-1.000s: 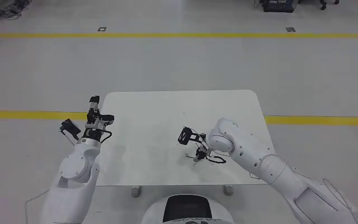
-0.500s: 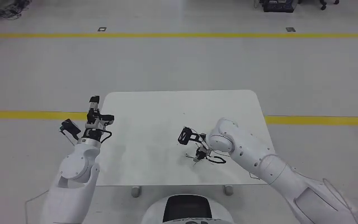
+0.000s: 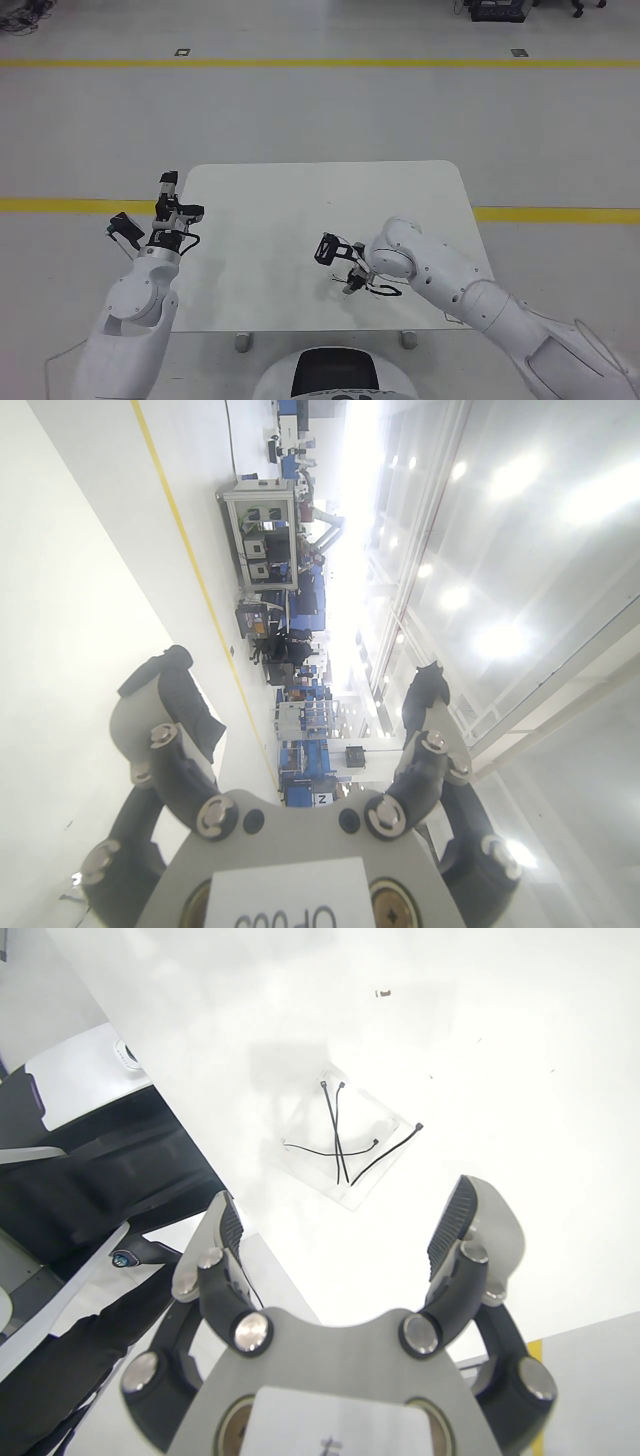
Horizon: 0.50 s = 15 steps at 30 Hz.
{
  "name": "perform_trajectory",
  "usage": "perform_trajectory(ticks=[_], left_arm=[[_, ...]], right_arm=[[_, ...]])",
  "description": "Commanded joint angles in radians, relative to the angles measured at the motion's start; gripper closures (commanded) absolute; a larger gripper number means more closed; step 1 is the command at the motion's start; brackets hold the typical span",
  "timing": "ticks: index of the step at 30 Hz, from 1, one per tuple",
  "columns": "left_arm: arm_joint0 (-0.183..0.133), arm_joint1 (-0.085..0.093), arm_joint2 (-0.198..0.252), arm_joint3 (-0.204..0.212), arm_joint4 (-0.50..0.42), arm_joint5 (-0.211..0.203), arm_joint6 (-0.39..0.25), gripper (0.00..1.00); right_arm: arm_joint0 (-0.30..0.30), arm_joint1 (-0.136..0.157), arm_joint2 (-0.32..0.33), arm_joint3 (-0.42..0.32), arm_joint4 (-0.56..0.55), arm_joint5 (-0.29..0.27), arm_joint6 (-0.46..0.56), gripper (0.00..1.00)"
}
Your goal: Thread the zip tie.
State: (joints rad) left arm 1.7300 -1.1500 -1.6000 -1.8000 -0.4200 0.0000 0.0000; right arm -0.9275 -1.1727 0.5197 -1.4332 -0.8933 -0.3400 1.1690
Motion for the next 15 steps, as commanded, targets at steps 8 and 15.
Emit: perform_trajectory(ticks=[8,15], left_arm=[[0.0,0.0,0.0,0.0,0.0,0.0,0.0,0.0],[0.0,0.0,0.0,0.0,0.0,0.0,0.0,0.0]], right_arm=[[0.058,-0.001,-0.102,0.047,0.091,0.0,-0.024,0.0],[0.06,-0.001,-0.103,0.049,0.083,0.0,-0.026,0.0]])
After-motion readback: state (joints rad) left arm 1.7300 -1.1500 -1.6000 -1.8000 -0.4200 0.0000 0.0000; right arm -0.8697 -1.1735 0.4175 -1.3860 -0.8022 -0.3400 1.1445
